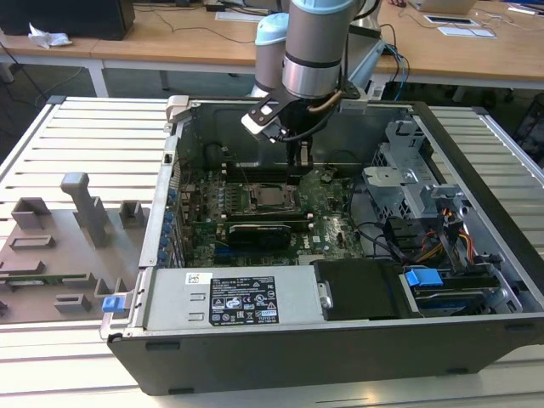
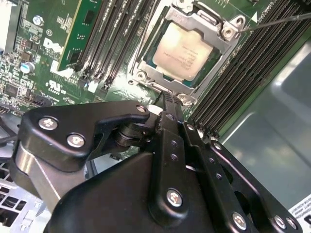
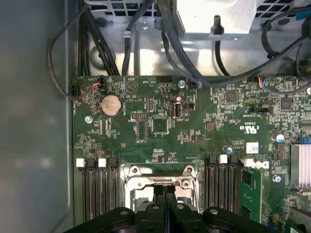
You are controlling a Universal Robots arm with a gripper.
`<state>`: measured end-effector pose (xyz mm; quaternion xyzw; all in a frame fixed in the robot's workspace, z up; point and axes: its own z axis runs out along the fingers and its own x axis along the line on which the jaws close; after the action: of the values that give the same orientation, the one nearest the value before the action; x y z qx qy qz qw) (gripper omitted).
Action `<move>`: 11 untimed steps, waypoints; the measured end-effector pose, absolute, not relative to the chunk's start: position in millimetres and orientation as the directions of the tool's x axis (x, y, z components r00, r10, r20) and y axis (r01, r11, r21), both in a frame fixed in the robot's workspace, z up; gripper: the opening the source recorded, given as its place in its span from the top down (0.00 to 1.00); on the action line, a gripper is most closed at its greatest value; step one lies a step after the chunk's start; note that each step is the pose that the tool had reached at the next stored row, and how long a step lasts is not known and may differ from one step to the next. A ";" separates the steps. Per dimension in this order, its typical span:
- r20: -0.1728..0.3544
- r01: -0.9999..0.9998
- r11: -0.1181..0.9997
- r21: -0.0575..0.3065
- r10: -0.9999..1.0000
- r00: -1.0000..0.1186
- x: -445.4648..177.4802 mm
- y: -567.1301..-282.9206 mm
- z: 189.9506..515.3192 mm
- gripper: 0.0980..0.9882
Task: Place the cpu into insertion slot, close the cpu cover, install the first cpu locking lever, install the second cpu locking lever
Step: 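Close the cpu cover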
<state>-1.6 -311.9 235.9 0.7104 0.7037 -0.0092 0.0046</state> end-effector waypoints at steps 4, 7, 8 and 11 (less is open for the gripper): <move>-0.019 1.000 -0.009 -0.007 1.000 0.009 -6.5 -311.9 231.5 0.99; -0.020 1.000 -0.010 -0.007 1.000 0.009 -12.6 -312.0 229.8 0.99; -0.020 1.000 -0.010 -0.007 1.000 0.009 -14.4 -312.0 229.6 0.99; -0.019 1.000 -0.009 -0.006 1.000 0.009 -18.1 -311.9 229.3 0.99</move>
<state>-18.1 -311.9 229.3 0.7104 0.7037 -0.0092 0.0046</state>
